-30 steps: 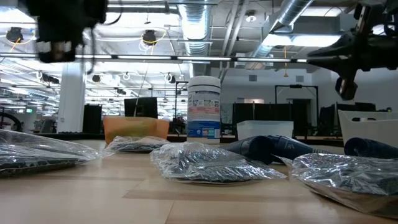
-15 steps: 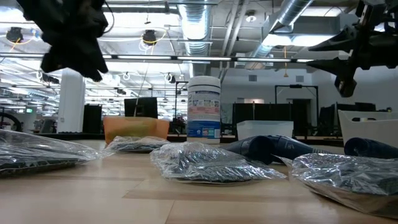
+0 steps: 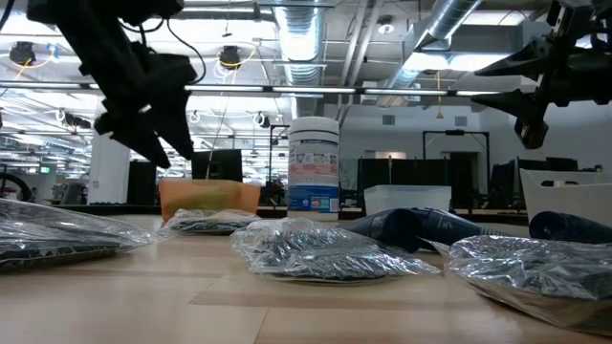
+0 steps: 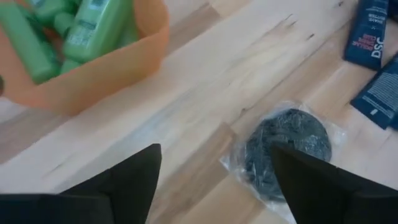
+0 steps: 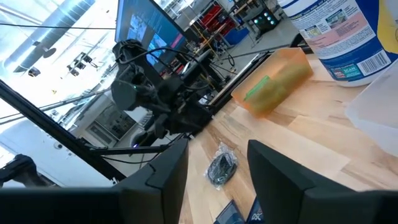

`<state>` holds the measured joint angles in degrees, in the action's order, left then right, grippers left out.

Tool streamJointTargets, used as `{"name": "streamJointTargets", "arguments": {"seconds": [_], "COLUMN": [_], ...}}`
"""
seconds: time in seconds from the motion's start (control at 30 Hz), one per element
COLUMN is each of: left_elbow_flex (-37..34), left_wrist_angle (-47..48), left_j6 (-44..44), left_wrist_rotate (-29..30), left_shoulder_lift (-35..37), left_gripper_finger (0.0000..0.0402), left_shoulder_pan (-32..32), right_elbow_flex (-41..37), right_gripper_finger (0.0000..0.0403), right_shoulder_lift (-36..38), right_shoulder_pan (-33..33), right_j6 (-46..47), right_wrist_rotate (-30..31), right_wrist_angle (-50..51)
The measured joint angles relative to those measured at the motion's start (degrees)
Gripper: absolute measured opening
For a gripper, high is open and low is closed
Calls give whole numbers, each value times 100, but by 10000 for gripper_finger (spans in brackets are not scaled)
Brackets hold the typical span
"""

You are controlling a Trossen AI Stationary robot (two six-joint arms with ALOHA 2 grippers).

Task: Pick & Place Travel size toiletries
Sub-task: Put the black hairbrush into the white bin

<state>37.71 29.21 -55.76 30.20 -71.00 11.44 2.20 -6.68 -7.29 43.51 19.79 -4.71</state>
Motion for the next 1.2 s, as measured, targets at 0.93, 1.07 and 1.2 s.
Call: {"name": "streamJointTargets", "arguments": {"seconds": [0.93,1.07,1.2], "left_elbow_flex": [-2159,-2182,-2181], "left_wrist_angle": [-3732,-3817,-3892], "left_j6": [-363,-363,-363], "left_wrist_rotate": [293,293,297], "left_shoulder_lift": [-31,-31,-158], "left_gripper_finger": [297,297,297], "left_shoulder_pan": [-103,-103,-59], "right_elbow_flex": [0,0,0], "right_gripper_finger": [145,146,146], "right_shoulder_lift": [-9,-9,-9], "right_shoulder_pan": [0,0,0], "right_j6": [0,0,-2], "right_wrist_rotate": [4,4,4], "right_wrist_angle": [2,4,5]}}
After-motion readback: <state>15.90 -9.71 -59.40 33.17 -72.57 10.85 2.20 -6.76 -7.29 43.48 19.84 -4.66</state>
